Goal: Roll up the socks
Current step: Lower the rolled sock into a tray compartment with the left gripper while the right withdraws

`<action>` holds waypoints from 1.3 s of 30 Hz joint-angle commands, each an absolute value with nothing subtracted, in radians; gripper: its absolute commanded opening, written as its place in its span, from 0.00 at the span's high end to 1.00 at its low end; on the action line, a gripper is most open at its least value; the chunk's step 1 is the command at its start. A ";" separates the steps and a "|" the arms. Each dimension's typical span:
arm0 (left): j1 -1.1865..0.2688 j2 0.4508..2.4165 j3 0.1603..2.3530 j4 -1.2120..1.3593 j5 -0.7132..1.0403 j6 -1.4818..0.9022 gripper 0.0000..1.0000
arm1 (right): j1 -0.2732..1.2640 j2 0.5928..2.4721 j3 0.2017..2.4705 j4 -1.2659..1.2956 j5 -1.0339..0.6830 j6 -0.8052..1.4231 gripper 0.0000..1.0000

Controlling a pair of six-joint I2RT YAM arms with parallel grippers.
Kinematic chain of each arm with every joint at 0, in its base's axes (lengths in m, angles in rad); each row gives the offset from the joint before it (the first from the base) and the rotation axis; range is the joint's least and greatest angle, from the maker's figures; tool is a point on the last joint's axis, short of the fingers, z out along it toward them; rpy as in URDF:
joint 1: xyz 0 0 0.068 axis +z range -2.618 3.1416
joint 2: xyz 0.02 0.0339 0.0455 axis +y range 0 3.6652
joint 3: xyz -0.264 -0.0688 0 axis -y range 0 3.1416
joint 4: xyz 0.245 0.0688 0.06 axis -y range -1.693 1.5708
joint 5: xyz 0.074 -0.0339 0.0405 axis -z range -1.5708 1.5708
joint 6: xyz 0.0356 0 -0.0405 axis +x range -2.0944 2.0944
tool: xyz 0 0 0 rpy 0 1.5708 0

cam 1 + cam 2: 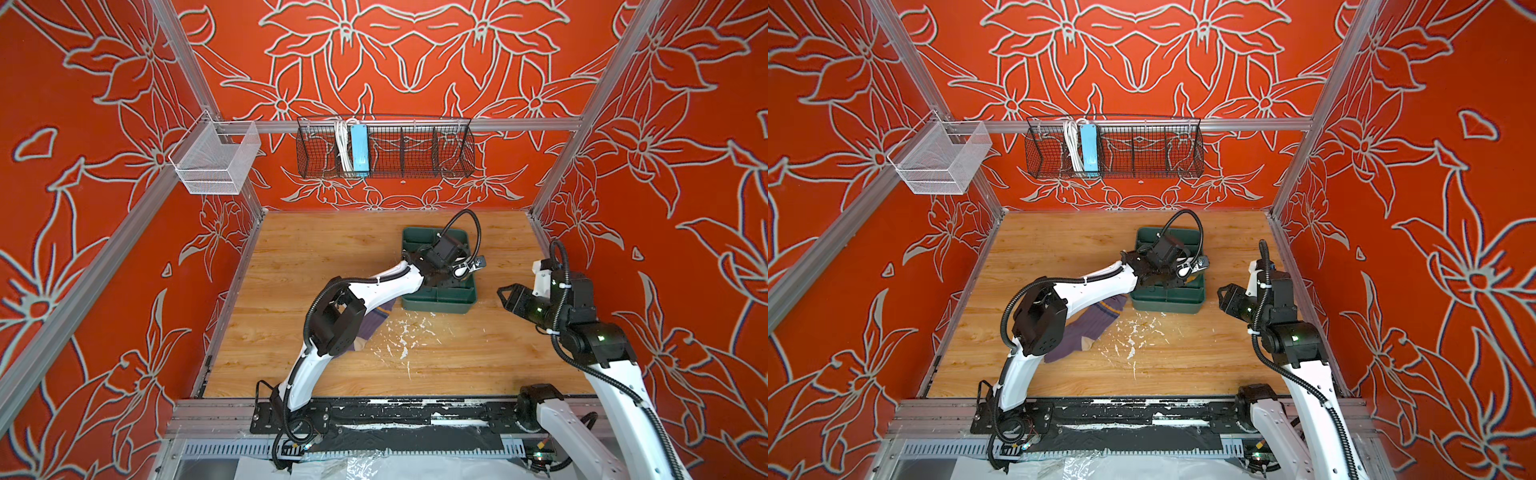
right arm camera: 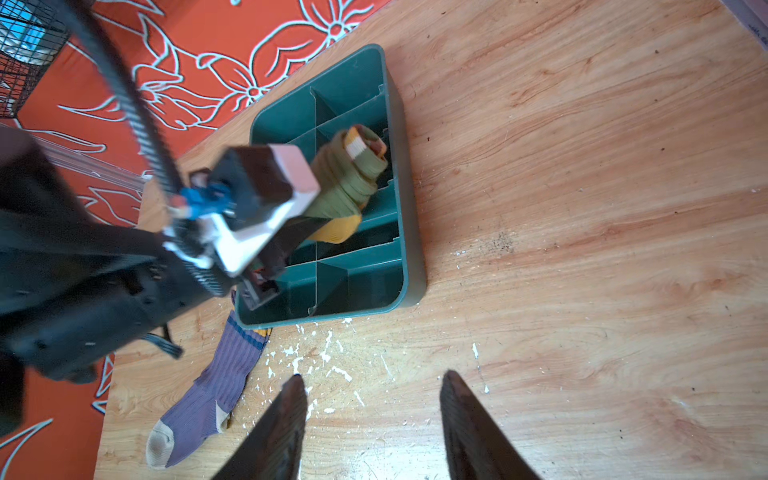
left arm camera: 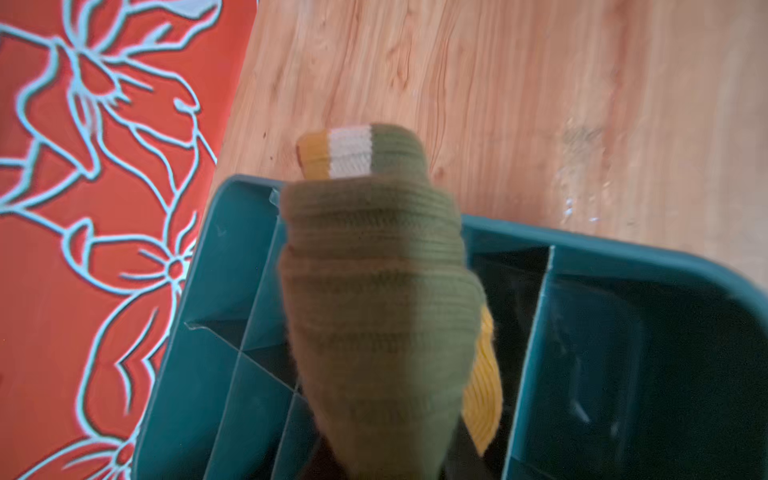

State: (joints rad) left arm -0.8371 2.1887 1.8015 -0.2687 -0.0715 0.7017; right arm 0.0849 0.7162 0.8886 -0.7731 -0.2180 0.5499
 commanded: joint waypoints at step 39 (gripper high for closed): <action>-0.757 2.702 2.499 -1.166 0.292 0.652 0.87 | 0.088 0.778 0.876 -0.727 -0.215 0.598 0.46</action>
